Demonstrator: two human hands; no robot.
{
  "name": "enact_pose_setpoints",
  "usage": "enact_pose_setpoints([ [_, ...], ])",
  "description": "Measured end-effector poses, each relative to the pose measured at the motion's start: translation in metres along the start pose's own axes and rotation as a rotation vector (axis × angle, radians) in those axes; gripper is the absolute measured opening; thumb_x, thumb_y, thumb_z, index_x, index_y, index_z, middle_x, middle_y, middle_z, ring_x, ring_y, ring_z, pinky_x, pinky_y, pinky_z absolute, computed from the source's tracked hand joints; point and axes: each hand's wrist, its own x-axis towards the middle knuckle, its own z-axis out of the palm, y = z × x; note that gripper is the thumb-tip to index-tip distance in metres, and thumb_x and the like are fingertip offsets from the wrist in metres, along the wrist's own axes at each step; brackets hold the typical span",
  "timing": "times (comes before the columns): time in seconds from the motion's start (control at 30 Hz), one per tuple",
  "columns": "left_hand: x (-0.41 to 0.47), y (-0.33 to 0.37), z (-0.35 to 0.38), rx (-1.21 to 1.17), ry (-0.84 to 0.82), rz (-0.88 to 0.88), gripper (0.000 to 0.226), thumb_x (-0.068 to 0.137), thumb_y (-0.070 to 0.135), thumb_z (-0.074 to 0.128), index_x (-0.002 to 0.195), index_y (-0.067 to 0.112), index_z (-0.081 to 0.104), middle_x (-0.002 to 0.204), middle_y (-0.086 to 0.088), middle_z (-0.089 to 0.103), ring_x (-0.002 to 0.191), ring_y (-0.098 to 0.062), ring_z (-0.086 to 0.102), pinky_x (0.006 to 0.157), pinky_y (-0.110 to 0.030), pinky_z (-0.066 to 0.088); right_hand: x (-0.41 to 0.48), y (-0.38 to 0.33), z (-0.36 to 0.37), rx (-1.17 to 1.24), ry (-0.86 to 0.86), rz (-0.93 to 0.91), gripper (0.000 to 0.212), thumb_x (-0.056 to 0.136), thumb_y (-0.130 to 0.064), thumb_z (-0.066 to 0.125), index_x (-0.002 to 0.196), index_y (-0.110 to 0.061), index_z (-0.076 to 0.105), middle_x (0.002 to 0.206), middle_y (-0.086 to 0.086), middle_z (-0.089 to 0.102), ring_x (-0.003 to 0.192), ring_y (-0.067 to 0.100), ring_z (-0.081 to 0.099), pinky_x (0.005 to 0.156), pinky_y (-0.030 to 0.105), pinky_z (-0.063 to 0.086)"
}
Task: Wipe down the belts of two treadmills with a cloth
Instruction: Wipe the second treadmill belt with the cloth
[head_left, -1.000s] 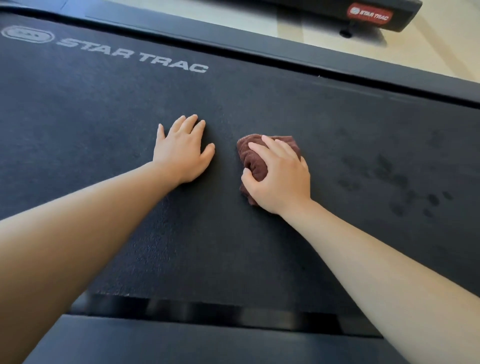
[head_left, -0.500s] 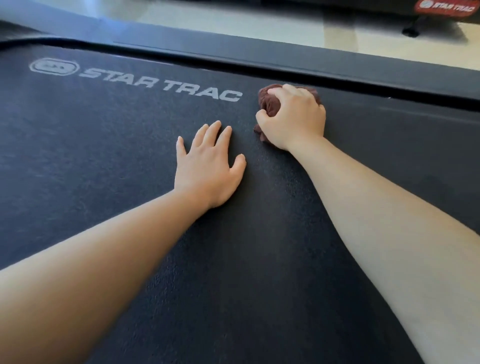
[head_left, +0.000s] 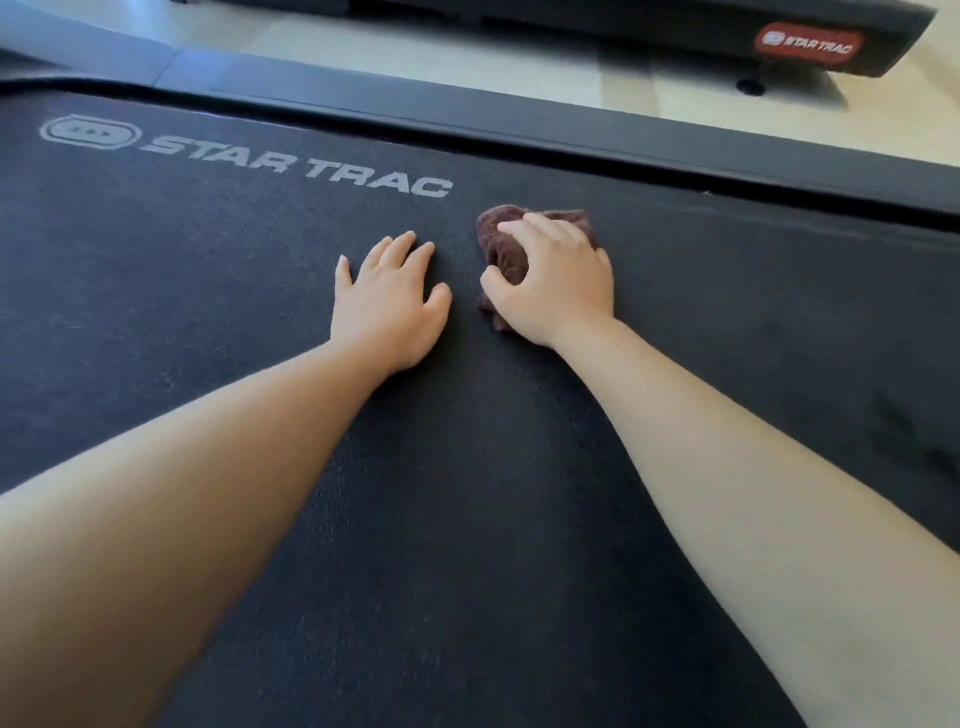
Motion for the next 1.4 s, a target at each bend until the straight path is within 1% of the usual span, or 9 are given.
enact_pose_setpoints([
  [0.13,-0.016,-0.021,-0.009,0.024,-0.007,0.089,0.053,0.095,0.038,0.036,0.144,0.021,0.030,0.154,-0.003,0.023,0.142,-0.022,0.016,0.116,-0.045,0.011,-0.059,-0.005,-0.011,0.031,-0.010,-0.035,0.048,0.080,-0.046,0.055,0.126,-0.034,0.055,0.145,-0.007,0.043,0.136,0.014,0.031,0.106,0.046,0.022],
  [0.27,-0.019,-0.044,-0.017,0.077,-0.032,0.067,0.057,0.093,0.049,0.034,0.146,0.027,0.026,0.155,-0.001,0.020,0.143,-0.020,0.013,0.116,-0.047,0.008,-0.067,-0.012,-0.012,0.025,-0.039,-0.065,0.046,0.079,-0.045,0.054,0.124,-0.035,0.056,0.144,-0.010,0.044,0.134,0.013,0.032,0.107,0.045,0.021],
  [0.47,0.026,-0.059,-0.019,0.075,-0.006,-0.036,0.061,0.093,0.051,0.033,0.147,0.024,0.023,0.156,-0.001,0.017,0.144,-0.019,0.010,0.117,-0.045,0.006,0.007,-0.030,0.014,0.027,-0.022,-0.066,0.043,0.081,-0.045,0.054,0.123,-0.035,0.058,0.139,-0.009,0.049,0.131,0.016,0.036,0.104,0.044,0.025],
  [0.67,0.034,-0.064,-0.010,0.107,0.056,-0.038,0.066,0.088,0.054,0.028,0.147,0.025,0.022,0.155,0.001,0.019,0.143,-0.016,0.011,0.117,-0.044,0.008,0.099,-0.050,0.047,0.015,-0.005,-0.097,0.041,0.078,-0.049,0.047,0.113,-0.034,0.060,0.115,-0.009,0.059,0.117,0.019,0.047,0.093,0.041,0.036],
  [0.8,0.034,-0.064,-0.010,0.103,0.068,-0.032,0.065,0.088,0.054,0.028,0.146,0.025,0.023,0.155,0.001,0.018,0.143,-0.016,0.011,0.117,-0.044,0.007,0.151,-0.065,0.067,0.012,-0.033,-0.094,0.042,0.079,-0.050,0.046,0.115,-0.035,0.060,0.119,-0.009,0.058,0.118,0.020,0.046,0.096,0.043,0.036],
  [0.9,0.036,-0.066,-0.009,0.097,0.077,-0.027,0.064,0.089,0.052,0.030,0.146,0.025,0.024,0.155,0.002,0.019,0.143,-0.016,0.011,0.117,-0.043,0.007,0.169,-0.072,0.074,0.023,-0.038,-0.066,0.041,0.079,-0.049,0.047,0.115,-0.036,0.059,0.122,-0.008,0.058,0.120,0.021,0.045,0.097,0.044,0.035],
  [1.07,0.040,-0.069,-0.011,0.089,0.067,-0.043,0.065,0.087,0.053,0.029,0.146,0.025,0.025,0.155,0.001,0.020,0.143,-0.016,0.012,0.116,-0.043,0.007,0.139,-0.055,0.061,0.032,-0.049,-0.084,0.043,0.080,-0.049,0.046,0.117,-0.031,0.058,0.124,-0.007,0.056,0.121,0.022,0.044,0.094,0.043,0.034],
  [1.2,0.040,-0.065,-0.014,0.087,0.050,-0.055,0.063,0.090,0.052,0.033,0.146,0.023,0.026,0.155,0.000,0.021,0.143,-0.018,0.014,0.116,-0.044,0.009,0.080,-0.036,0.039,0.023,-0.021,-0.061,0.047,0.081,-0.047,0.047,0.124,-0.030,0.055,0.131,-0.006,0.053,0.125,0.022,0.042,0.096,0.045,0.034],
  [1.4,0.017,-0.052,-0.020,0.102,0.040,-0.009,0.057,0.092,0.046,0.039,0.141,0.018,0.036,0.151,-0.007,0.030,0.139,-0.026,0.022,0.113,-0.047,0.019,-0.020,-0.012,0.002,0.014,-0.022,-0.003,0.046,0.084,-0.046,0.049,0.127,-0.032,0.053,0.139,-0.007,0.047,0.130,0.019,0.036,0.102,0.047,0.029],
])
